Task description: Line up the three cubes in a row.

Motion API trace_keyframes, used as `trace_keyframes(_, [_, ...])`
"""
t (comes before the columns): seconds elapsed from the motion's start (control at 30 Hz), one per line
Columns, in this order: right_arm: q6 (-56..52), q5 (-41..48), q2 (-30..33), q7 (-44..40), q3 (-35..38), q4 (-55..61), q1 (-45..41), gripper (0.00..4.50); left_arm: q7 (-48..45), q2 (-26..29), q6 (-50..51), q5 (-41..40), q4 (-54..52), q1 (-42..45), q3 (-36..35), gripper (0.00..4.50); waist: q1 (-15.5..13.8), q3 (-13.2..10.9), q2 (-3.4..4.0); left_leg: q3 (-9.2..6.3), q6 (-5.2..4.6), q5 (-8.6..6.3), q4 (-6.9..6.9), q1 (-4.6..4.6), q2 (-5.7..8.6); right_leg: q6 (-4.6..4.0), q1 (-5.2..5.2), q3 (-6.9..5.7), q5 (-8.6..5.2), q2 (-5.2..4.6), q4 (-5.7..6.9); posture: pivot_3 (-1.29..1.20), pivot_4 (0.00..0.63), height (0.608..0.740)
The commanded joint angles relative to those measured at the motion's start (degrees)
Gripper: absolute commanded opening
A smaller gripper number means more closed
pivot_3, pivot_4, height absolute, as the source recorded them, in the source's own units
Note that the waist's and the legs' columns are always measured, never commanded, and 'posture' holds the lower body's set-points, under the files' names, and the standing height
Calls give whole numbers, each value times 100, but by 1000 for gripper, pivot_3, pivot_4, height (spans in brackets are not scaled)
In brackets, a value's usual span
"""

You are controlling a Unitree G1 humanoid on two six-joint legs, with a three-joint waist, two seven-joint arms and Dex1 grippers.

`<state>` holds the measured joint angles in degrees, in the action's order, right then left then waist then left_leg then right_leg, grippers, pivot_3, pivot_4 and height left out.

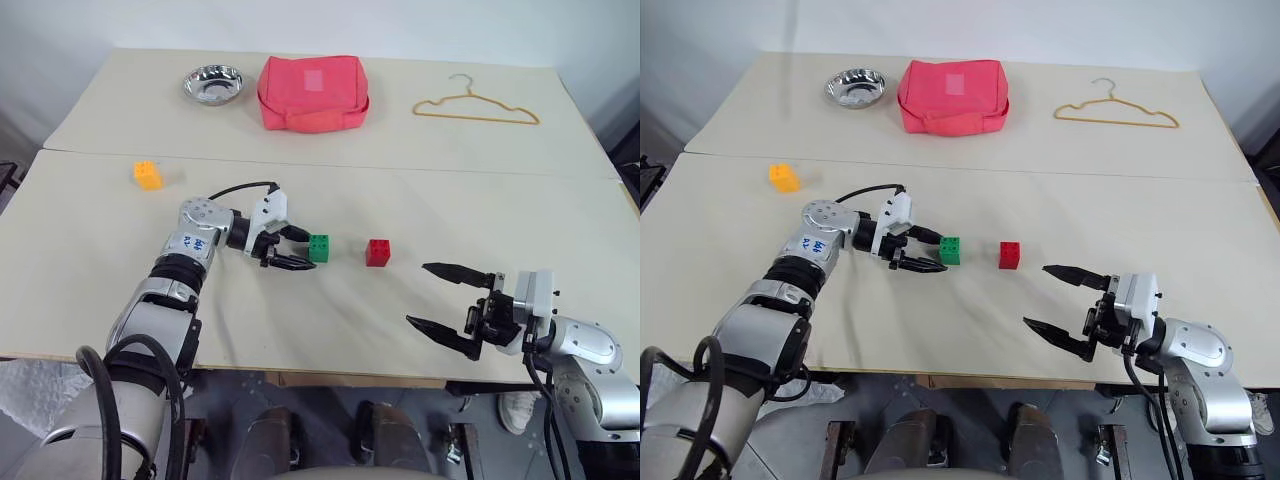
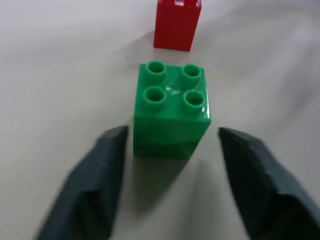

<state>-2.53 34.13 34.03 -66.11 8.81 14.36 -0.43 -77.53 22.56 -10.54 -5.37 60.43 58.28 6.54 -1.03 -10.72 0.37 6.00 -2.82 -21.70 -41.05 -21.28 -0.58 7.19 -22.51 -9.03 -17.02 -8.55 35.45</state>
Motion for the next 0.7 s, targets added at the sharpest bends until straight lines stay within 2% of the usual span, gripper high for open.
trace_keyframes(0.03, [-128, 134, -47, 19, -79, -6, -269, 4500, -206, 356, 207, -671, -991, -506, -623, 4389, 68, 0, 0, -1, 0, 0, 1, 0, -2, 0, -1, -1, 0, 1, 2, 0, 150, 740])
trace_keyframes(0.13, [-271, 246, -169, 15, -196, -117, -576, 4500, 44, 656, 444, -1254, -2383, -1598, -1252, 4474, 169, 1, 2, -3, 1, 0, 8, 4, -9, -4, -2, -3, -2, 3, 3, 0, 150, 740])
trace_keyframes(0.23, [-247, 214, -349, -32, -360, -283, -919, 4500, 1103, 774, 845, -1762, -3930, -2967, -2192, 4474, 245, 0, 2, -11, 1, 0, 7, 5, -12, -5, -2, -1, -2, 1, 6, 0, 150, 740])
trace_keyframes(0.37, [-88, 74, -574, -90, -538, -561, -1282, 4500, 2597, 690, 1462, -2083, -5318, -4507, -3299, 4474, 204, -1, -1, -44, 1, -1, -2, 0, -9, -5, 10, 3, -2, -3, 8, 0, 150, 740])
trace_keyframes(0.43, [23, -15, -805, -73, -672, -792, -1610, 4500, 3404, 394, 1482, -2167, -6044, -5603, -4128, 4474, 228, 0, -2, -46, 2, -1, -1, 5, -8, -5, 19, 10, -2, -6, 2, 0, 150, 740])
trace_keyframes(0.5, [54, -44, -932, -107, -751, -916, -1832, 4500, 4032, 42, 1459, -2239, -6652, -6386, -4658, 4474, 264, 0, -1, -47, 3, -5, 5, 10, -7, -5, 19, 22, -2, -12, 0, 0, 150, 740])
trace_keyframes(0.7, [77, -156, -907, -181, -785, -1142, -2104, 4500, 5908, -1042, 1638, -2344, -7665, -7251, -5278, 4474, 3, -1, -6, -76, 5, -7, -13, 11, -6, -6, 51, 52, -3, -8, -20, 0, 150, 740])
